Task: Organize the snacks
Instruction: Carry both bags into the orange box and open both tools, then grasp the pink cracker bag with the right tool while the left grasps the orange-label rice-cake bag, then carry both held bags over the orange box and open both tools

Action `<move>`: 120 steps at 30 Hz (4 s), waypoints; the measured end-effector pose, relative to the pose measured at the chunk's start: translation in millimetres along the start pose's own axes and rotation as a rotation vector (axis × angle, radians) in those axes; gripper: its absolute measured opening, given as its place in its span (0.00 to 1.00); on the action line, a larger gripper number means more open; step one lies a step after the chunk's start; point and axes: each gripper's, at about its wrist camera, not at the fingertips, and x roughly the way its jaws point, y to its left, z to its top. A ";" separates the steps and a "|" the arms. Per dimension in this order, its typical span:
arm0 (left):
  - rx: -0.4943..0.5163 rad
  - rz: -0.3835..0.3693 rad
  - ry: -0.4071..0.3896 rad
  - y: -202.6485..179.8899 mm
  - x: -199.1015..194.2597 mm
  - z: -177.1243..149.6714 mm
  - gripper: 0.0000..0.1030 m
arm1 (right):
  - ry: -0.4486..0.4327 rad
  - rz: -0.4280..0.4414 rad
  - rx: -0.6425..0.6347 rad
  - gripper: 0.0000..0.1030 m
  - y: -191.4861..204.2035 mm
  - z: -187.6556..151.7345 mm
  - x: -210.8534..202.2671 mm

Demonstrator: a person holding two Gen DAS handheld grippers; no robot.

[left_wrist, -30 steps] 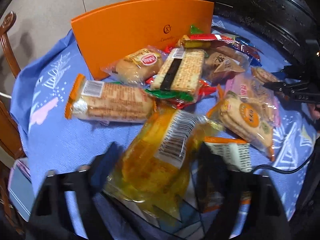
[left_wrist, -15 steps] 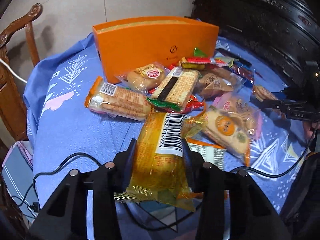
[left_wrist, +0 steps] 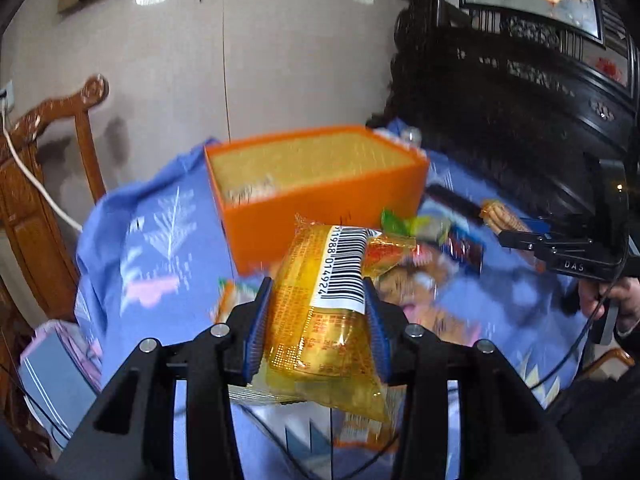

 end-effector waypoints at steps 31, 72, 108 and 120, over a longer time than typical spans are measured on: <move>-0.196 0.155 -0.002 31.9 82.5 103.8 0.96 | 0.019 0.096 0.100 0.97 -4.7 98.1 83.9; -0.233 0.107 0.394 -81.2 122.0 -61.0 0.68 | 0.317 -0.048 0.032 0.46 27.2 -92.0 64.4; -0.301 -0.012 0.201 -55.3 67.2 -47.3 0.33 | 0.214 -0.039 0.066 0.44 16.6 -75.8 30.4; -0.259 0.004 -0.033 -17.0 26.2 60.5 0.33 | -0.067 -0.055 0.043 0.44 6.3 24.4 1.9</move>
